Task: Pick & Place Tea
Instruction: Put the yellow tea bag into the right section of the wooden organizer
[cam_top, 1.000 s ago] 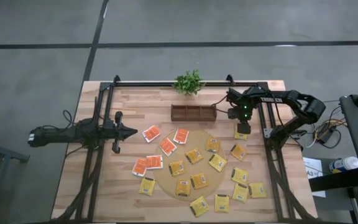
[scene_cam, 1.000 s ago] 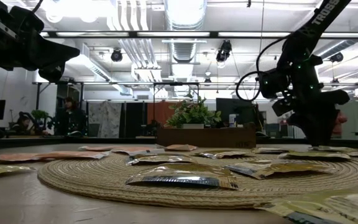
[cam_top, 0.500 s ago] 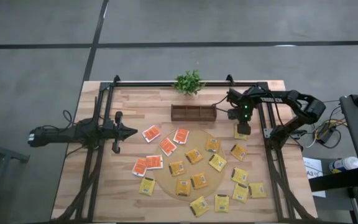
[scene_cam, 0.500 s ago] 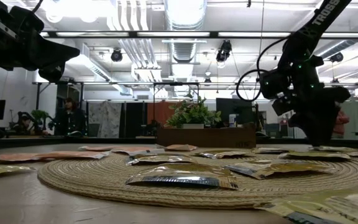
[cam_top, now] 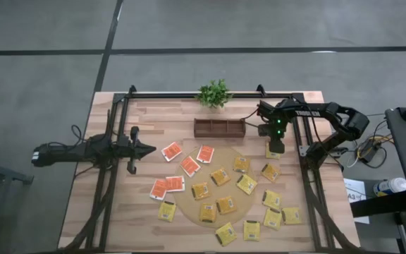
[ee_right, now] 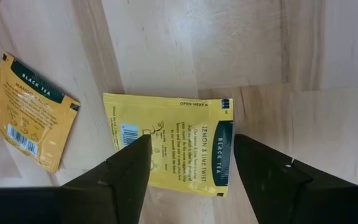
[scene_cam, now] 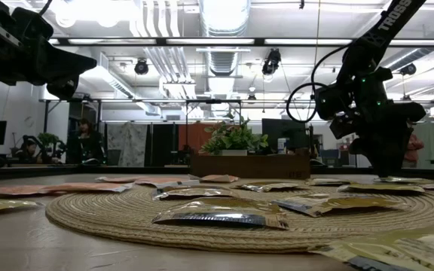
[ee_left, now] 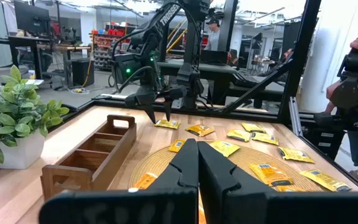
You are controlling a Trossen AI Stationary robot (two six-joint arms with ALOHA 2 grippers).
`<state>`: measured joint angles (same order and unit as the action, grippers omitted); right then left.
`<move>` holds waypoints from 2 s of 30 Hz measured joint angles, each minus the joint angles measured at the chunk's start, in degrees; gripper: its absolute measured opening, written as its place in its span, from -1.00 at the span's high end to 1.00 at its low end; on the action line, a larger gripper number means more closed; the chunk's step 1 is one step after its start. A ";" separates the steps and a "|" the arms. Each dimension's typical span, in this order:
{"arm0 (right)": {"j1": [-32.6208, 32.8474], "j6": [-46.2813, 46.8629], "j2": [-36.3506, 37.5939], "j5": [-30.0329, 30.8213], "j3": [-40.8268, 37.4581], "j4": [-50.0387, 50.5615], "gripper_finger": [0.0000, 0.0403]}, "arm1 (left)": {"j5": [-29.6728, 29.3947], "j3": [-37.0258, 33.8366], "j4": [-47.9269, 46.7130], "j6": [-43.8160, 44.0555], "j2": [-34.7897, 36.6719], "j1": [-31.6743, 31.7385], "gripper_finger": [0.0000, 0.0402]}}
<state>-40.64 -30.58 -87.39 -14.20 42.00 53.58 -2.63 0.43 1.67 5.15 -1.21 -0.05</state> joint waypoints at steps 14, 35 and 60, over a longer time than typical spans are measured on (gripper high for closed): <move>-0.02 -0.56 -0.07 0.40 -0.52 -0.06 0.36 | 0.00 0.00 0.00 -0.01 0.00 0.00 1.00; -0.02 -1.11 0.43 1.76 0.75 -0.03 0.83 | 0.00 0.00 0.00 -0.01 0.02 0.01 1.00; -0.94 -0.27 2.03 0.38 4.16 4.43 -0.22 | 0.00 -0.01 0.00 -0.02 0.00 0.00 1.00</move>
<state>-41.58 -30.85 -85.36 -13.82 46.16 58.02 -2.63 0.41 1.67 5.13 -1.21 -0.05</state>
